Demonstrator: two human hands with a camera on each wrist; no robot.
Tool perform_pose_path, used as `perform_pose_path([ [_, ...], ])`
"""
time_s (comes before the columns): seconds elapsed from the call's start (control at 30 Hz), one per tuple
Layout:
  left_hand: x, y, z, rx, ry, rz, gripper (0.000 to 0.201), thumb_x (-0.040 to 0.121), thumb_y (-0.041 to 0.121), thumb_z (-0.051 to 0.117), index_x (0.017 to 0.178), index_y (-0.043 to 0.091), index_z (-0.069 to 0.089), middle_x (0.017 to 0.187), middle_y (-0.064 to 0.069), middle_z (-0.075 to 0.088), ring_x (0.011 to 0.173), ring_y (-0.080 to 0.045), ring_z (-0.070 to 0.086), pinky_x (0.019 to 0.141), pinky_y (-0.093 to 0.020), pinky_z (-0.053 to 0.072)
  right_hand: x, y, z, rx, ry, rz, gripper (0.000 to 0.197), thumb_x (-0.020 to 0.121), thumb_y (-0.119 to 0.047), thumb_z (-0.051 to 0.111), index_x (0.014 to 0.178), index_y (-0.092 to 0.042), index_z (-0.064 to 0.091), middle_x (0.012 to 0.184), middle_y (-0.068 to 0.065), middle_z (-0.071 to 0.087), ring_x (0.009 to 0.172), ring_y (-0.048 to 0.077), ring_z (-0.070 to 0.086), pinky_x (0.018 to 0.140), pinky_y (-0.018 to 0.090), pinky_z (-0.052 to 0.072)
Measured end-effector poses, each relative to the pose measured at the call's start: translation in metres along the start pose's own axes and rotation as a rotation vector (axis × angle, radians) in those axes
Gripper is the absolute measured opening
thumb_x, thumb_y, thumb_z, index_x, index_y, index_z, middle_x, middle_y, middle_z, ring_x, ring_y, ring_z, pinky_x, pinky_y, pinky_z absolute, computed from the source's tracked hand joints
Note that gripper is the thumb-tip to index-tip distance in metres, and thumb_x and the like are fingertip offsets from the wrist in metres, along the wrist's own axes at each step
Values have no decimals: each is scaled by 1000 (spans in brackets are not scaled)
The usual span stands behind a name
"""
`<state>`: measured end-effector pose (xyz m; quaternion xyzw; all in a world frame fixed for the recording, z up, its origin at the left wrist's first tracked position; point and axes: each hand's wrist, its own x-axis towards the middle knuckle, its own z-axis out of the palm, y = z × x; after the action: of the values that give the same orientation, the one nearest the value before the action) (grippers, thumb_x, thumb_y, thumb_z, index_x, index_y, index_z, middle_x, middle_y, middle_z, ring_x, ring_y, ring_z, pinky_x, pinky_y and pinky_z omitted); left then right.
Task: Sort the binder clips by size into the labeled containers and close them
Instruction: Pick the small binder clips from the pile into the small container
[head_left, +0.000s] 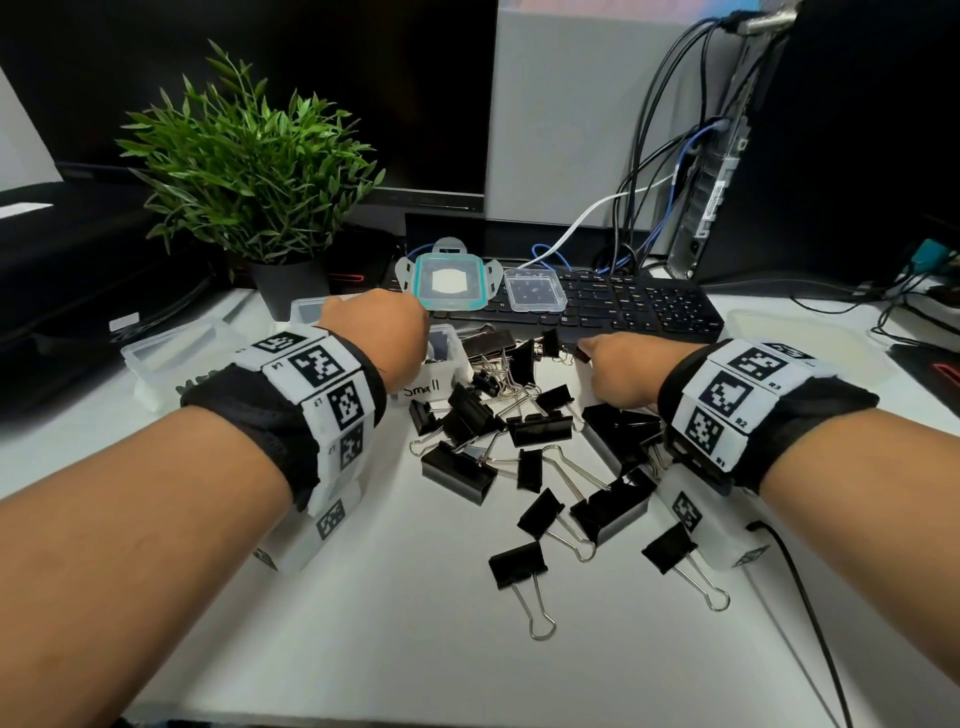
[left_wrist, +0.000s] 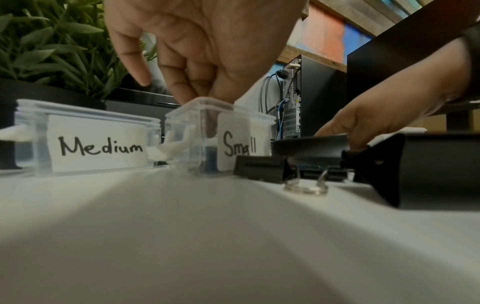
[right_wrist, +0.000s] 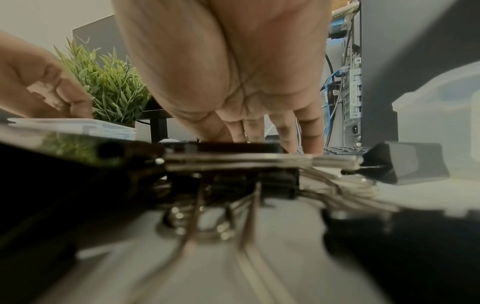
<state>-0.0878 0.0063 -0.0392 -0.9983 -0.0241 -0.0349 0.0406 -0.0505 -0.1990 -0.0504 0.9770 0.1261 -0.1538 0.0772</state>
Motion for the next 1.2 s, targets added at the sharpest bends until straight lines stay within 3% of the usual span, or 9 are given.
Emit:
perform_pose_path([
  [0.17, -3, 1, -2, -25, -17, -5, 34, 89, 8, 47, 113, 28, 61, 117, 1, 59, 116, -23, 49, 95, -40, 34, -1, -1, 0, -56, -18, -12, 40, 98, -8, 35, 135, 3, 45, 142, 17, 44, 129, 30, 44, 105, 35, 38],
  [0.4, -1, 2, 0, -78, 15, 26, 36, 95, 30, 47, 131, 26, 46, 130, -4, 49, 124, -25, 37, 99, -44, 33, -3, 1, -5, -14, 90, -18, 37, 95, -2, 34, 126, 0, 53, 130, 13, 52, 117, 27, 52, 90, 28, 43],
  [0.63, -2, 5, 0, -48, -43, 53, 48, 93, 54, 41, 131, 25, 49, 130, -3, 52, 127, -24, 34, 98, -44, 35, 1, 0, -2, -23, 74, -40, 36, 97, -10, 38, 128, -4, 56, 130, 12, 55, 119, 27, 52, 98, 31, 44],
  [0.7, -1, 4, 1, -54, -40, 58, 50, 92, 54, 42, 131, 24, 48, 129, -3, 53, 127, -24, 34, 98, -43, 36, 0, 0, -3, -16, 75, -41, 35, 95, -10, 42, 127, -5, 56, 129, 10, 56, 117, 26, 54, 96, 30, 45],
  [0.87, -1, 3, 0, -99, -46, 65, 51, 92, 53, 45, 134, 24, 45, 127, -3, 56, 128, -24, 33, 99, -42, 41, 0, 2, -2, 3, 131, -46, 29, 90, -12, 56, 118, -6, 61, 115, 9, 63, 106, 25, 59, 78, 25, 44],
  [1.03, -1, 0, 1, -150, -46, 81, 54, 91, 52, 47, 137, 25, 41, 130, -2, 55, 131, -22, 31, 98, -36, 39, 1, 2, -1, 29, 140, -46, 29, 88, -21, 64, 113, -5, 66, 113, 8, 64, 105, 24, 60, 81, 26, 47],
  [1.2, -2, 1, 1, -162, -44, 101, 52, 91, 52, 47, 136, 26, 42, 128, -1, 55, 130, -21, 32, 97, -34, 38, -1, 3, -1, 106, 158, -41, 26, 85, -19, 68, 107, -6, 69, 107, 8, 67, 101, 24, 62, 72, 23, 44],
])
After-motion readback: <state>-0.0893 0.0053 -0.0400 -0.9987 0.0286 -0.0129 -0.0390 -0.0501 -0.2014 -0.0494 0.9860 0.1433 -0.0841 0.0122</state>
